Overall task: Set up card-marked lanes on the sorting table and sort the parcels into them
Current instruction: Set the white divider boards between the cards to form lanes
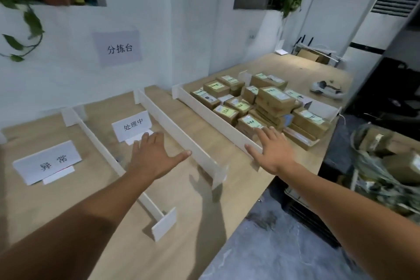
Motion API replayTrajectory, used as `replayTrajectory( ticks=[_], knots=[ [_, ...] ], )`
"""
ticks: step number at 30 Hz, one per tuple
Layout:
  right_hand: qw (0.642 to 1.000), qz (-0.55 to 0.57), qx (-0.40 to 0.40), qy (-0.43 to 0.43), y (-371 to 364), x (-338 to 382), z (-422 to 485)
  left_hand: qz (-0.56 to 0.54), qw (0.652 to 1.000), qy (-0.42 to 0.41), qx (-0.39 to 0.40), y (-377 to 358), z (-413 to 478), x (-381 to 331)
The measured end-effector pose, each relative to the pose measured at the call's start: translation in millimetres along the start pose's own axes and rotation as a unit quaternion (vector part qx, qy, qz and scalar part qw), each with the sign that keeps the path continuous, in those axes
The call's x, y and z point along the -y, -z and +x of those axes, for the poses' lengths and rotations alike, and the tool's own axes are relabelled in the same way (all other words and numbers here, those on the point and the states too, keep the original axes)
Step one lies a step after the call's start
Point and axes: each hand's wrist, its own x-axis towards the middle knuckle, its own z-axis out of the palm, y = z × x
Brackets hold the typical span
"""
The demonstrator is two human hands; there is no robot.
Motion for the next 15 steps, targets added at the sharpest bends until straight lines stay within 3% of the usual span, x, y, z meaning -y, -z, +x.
replayTrajectory(
  ticks=[6,15],
  knots=[
    [1.0,0.019,0.006,-0.01,-22,-81,68,-0.01,0.999,0.038,0.01,-48,83,-94],
    [0.998,0.035,0.033,0.048,-59,-129,223,-0.066,0.988,0.128,0.052,-125,225,-155]
  ],
)
